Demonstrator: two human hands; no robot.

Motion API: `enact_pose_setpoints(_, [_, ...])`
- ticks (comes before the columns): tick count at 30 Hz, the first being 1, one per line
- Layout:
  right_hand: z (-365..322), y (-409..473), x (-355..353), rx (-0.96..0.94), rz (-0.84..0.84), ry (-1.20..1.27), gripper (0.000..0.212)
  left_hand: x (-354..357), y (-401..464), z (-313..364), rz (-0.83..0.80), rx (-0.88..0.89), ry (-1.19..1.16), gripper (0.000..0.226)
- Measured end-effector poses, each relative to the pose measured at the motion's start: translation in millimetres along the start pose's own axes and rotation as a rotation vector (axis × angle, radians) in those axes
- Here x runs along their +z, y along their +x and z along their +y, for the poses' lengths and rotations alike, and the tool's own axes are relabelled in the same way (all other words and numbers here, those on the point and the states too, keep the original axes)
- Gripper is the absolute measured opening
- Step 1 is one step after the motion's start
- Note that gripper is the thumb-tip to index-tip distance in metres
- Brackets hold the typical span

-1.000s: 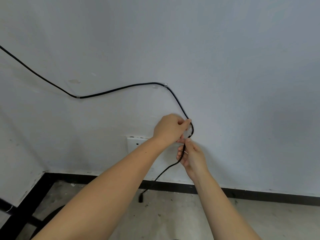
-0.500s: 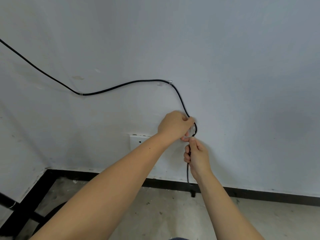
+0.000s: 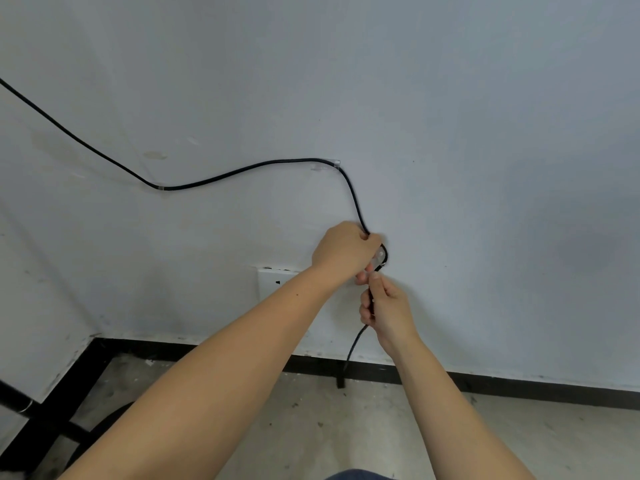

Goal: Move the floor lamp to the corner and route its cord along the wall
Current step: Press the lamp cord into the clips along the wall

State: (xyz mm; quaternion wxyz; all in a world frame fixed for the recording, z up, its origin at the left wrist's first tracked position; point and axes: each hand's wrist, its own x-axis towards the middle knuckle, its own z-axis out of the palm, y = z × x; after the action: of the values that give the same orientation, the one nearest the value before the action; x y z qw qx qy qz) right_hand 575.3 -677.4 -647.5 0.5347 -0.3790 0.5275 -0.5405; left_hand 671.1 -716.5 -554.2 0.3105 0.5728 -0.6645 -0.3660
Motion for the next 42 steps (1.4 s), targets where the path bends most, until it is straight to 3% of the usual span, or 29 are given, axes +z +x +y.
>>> enact_pose_setpoints(4, [1,0,11,0.019,-0.031,0.048,0.037,-1,0,0,-0.014,0.017,0.011,0.031])
enact_pose_setpoints(8, [10,4,23,-0.001,-0.076,-0.157,0.037,-9,-7,-13,-0.064,0.101,0.007,0.029])
enact_pose_setpoints(13, [20,6,41,0.063,-0.184,-0.53,0.035,-25,-41,-91,0.221,0.11,-0.087,0.021])
enact_pose_setpoints(15, [20,3,49,0.155,-0.286,-0.511,0.034,-31,-56,-127,0.256,0.027,-0.131,0.026])
enact_pose_setpoints(17, [20,-1,58,0.26,-0.346,-0.311,0.033,-36,-63,-156,0.132,-0.077,-0.169,0.037])
enact_pose_setpoints(19, [22,-2,63,0.278,-0.333,-0.116,0.032,-37,-68,-177,-0.141,-0.147,-0.178,0.042])
enact_pose_setpoints(21, [28,-2,65,0.261,-0.285,-0.014,0.032,-37,-72,-193,-0.348,-0.213,-0.144,0.03])
enact_pose_setpoints(23, [37,-1,65,0.237,-0.203,0.004,0.031,-39,-76,-207,-0.381,-0.252,-0.152,0.018])
enact_pose_setpoints(27, [53,5,51,0.264,-0.025,-0.137,0.027,-51,-74,-241,-0.278,-0.297,-0.089,0.025])
enact_pose_setpoints(31, [62,12,42,0.312,-0.018,-0.301,0.02,-42,-59,-259,-0.182,-0.301,-0.001,0.022])
enact_pose_setpoints(42, [84,35,20,0.261,0.146,-0.446,0.014,18,-32,-250,0.201,-0.325,0.134,0.031])
